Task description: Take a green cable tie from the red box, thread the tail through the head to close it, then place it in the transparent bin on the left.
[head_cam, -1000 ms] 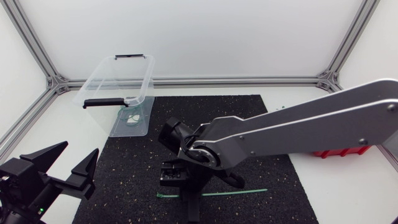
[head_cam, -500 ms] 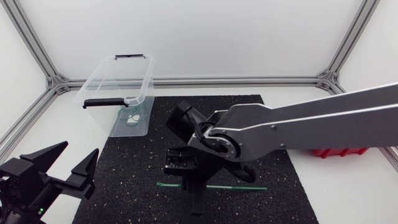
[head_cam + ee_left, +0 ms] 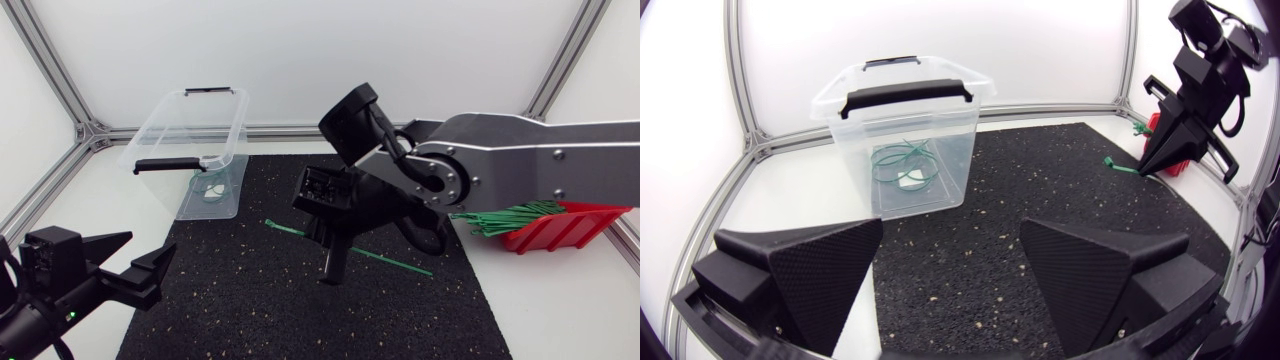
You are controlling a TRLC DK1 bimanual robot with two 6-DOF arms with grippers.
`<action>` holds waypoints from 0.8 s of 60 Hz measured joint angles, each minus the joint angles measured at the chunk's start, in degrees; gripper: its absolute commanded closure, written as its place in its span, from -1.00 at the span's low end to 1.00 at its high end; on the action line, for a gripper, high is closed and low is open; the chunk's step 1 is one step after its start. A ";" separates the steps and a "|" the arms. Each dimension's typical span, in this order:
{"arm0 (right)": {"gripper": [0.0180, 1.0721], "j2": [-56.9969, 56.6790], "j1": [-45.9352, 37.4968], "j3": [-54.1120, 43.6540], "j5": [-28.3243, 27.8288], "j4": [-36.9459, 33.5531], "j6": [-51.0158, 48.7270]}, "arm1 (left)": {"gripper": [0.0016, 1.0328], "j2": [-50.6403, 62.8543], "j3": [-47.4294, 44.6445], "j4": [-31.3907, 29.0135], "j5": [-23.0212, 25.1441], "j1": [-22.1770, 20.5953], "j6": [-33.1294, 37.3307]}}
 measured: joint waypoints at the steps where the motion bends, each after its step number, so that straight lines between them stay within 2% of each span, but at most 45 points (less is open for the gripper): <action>1: 0.89 -0.42 -0.15 -0.07 0.26 0.42 0.04 | -0.86 1.33 1.31 -0.42 0.63 0.11 -0.31; 13: 0.89 -4.81 -2.08 -1.27 1.99 1.86 1.09 | -0.83 16.24 15.65 -8.37 7.02 0.31 -3.13; 26: 0.89 -7.26 -2.84 -1.27 2.38 2.60 2.01 | -0.83 23.52 25.64 -13.25 12.37 0.15 -2.54; 35: 0.89 -9.07 -4.31 -1.27 2.43 4.11 3.89 | -0.83 27.96 30.73 -14.86 16.44 -1.66 -2.54; 48: 0.89 -10.99 -5.55 -1.11 2.54 4.85 6.29 | -0.83 35.41 36.94 -15.56 26.91 -2.89 -5.79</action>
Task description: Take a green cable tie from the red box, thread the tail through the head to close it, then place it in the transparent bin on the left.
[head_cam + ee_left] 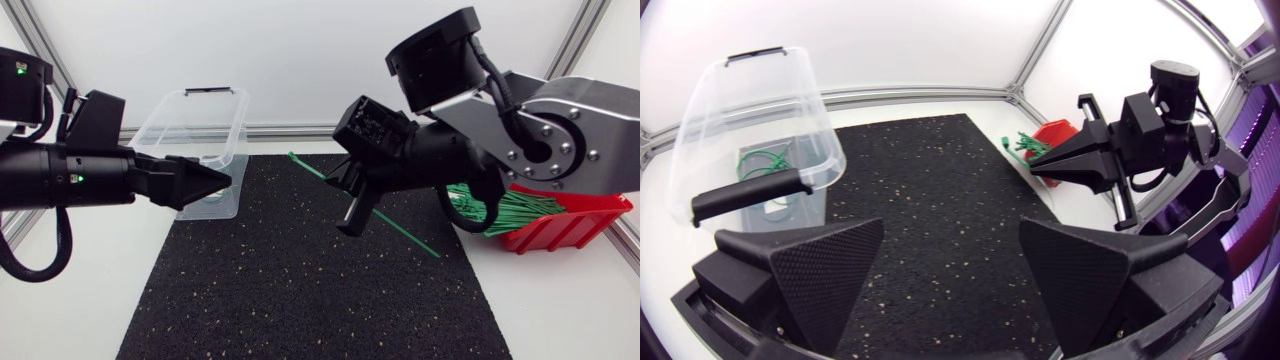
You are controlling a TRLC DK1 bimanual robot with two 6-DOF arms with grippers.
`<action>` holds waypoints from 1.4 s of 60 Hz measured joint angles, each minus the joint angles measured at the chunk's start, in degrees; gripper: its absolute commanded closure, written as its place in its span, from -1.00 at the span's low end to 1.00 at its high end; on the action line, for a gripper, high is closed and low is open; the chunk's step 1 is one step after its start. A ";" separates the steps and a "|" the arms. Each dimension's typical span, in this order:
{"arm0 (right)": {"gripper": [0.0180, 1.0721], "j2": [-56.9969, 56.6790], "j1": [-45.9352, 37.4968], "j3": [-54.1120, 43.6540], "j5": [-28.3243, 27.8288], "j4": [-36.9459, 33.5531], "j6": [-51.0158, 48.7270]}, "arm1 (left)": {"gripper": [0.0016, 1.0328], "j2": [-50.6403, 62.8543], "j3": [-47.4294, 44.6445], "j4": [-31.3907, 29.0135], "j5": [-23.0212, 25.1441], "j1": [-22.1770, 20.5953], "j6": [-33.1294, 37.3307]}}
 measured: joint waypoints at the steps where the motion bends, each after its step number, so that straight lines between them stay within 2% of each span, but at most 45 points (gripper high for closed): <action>1: 0.89 -0.07 0.00 0.07 0.09 0.00 0.13 | -0.83 0.48 0.44 0.00 0.66 -0.15 -0.44; 10: 0.89 -0.17 -0.37 1.07 1.07 0.04 1.84 | -0.83 4.02 4.66 0.24 2.91 -2.29 -5.09; 24: 0.89 -0.15 -0.37 4.92 1.36 0.22 4.98 | -0.77 6.56 6.75 7.85 3.52 -6.80 -13.38; 38: 0.89 1.27 0.04 7.45 1.38 0.94 7.87 | -0.77 8.55 6.78 15.32 3.69 -8.46 -19.47; 49: 0.89 2.64 1.22 7.52 1.38 1.55 9.68 | -0.71 8.52 6.75 21.03 3.30 -8.46 -22.08; 53: 0.89 2.91 1.57 7.52 1.51 1.99 10.29 | -0.63 8.52 6.60 22.21 2.43 -8.46 -22.47; 60: 0.89 3.02 1.70 7.54 2.01 2.60 10.93 | -0.62 8.98 6.16 22.82 2.32 -8.46 -22.64; 67: 0.89 3.02 1.70 7.72 2.36 2.60 11.32 | -0.48 11.10 5.97 23.61 2.32 -8.44 -22.67; 84: 0.89 3.08 2.05 8.22 2.43 2.80 12.63 | -0.43 12.90 4.98 25.68 2.34 -8.44 -24.15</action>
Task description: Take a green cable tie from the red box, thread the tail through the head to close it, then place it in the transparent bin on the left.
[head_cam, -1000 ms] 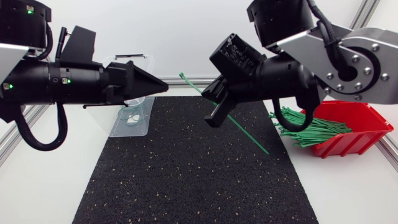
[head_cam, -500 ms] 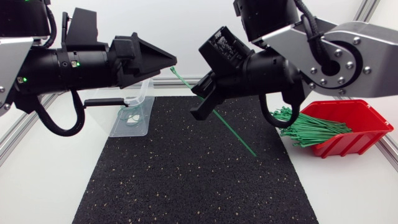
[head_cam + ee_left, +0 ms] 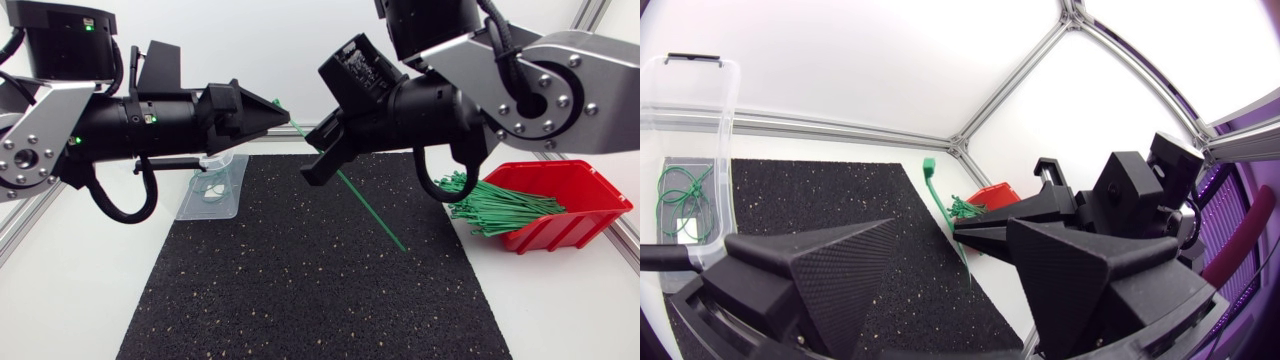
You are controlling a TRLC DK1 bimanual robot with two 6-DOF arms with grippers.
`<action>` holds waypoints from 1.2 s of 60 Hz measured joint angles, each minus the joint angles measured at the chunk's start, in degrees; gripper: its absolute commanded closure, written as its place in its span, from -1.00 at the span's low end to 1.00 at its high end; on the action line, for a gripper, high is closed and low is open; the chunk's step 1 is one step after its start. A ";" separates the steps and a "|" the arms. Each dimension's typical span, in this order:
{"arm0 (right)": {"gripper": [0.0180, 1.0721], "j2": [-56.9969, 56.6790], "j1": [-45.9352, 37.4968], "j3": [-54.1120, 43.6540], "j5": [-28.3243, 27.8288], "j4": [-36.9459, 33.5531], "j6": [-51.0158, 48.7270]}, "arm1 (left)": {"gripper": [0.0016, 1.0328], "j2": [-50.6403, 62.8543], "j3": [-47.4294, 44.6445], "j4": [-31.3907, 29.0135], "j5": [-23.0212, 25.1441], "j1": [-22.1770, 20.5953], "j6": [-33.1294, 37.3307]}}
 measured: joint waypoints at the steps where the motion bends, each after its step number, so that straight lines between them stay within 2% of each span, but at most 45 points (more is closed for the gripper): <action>1: 0.89 0.00 0.09 0.00 0.00 0.00 0.04 | -0.43 0.09 0.00 0.61 0.00 0.00 -0.20; 5: 0.89 0.00 0.31 0.00 0.00 0.13 0.22 | -0.41 0.20 -0.07 1.38 0.00 0.00 -0.70; 11: 0.89 0.11 0.39 0.00 0.00 0.39 0.42 | -0.26 0.37 -0.70 3.43 0.00 0.00 -1.73; 23: 0.89 0.20 0.68 0.00 -0.02 1.27 1.07 | -0.25 1.53 -1.18 5.11 0.00 0.00 -2.99; 37: 0.89 0.20 0.74 0.00 -0.02 1.29 1.49 | -0.07 1.99 -1.79 6.14 0.00 0.00 -3.02; 49: 0.89 0.20 1.44 0.00 -0.02 1.70 1.73 | -0.05 1.99 -1.84 6.95 0.00 -0.02 -3.21; 64: 0.89 0.20 2.56 0.00 0.00 1.77 2.99 | 0.19 1.99 -1.92 7.54 0.02 -0.02 -3.80; 72: 0.89 0.20 2.64 -0.11 0.00 2.62 3.23 | 0.22 1.99 -2.38 8.31 0.00 -0.02 -4.28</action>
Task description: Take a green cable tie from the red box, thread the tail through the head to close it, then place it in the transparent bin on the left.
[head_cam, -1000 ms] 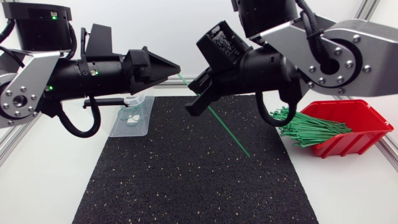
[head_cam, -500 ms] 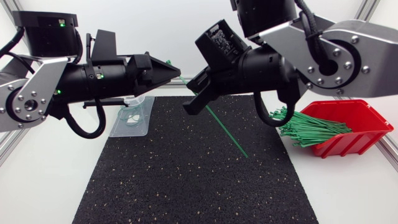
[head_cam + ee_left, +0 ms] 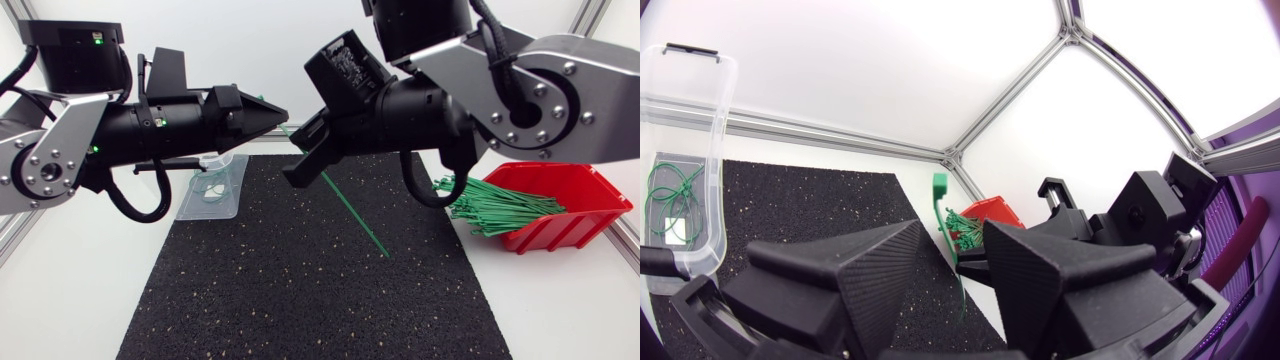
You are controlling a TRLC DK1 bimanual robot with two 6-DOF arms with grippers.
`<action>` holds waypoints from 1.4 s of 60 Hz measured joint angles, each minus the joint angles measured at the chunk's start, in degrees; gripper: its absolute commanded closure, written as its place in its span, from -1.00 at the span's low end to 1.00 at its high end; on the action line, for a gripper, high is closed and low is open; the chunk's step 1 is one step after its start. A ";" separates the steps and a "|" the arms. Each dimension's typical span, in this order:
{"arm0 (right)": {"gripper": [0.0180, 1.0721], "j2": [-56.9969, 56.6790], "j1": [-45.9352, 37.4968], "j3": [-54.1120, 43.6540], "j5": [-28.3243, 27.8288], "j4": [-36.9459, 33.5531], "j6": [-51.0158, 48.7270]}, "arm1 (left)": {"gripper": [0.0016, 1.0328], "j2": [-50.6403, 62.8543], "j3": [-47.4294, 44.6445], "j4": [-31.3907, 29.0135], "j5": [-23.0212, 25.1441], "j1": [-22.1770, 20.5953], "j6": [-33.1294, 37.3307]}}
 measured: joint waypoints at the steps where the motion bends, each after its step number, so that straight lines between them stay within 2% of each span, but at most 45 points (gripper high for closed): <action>1: 0.89 0.00 0.00 0.00 0.00 0.11 0.00 | 0.22 0.02 -0.07 -0.02 0.02 0.00 0.00; 4: 0.89 0.00 0.00 0.00 0.02 0.17 0.07 | 0.30 0.04 -0.24 -0.02 0.02 0.00 0.00; 24: 0.89 0.02 0.46 0.00 0.04 0.55 0.85 | 0.36 0.09 -0.31 0.37 0.04 -0.02 -0.20; 40: 0.89 0.66 0.98 0.00 0.24 0.83 1.05 | 0.53 0.09 -0.33 1.07 0.22 -0.37 -0.42; 55: 0.89 0.87 0.96 0.00 0.72 1.70 1.09 | 0.54 0.09 -0.68 1.25 0.22 -0.42 -0.44; 84: 0.89 0.87 1.03 -0.76 1.92 3.15 1.22 | 0.67 0.09 -1.11 1.25 0.24 -0.42 -0.42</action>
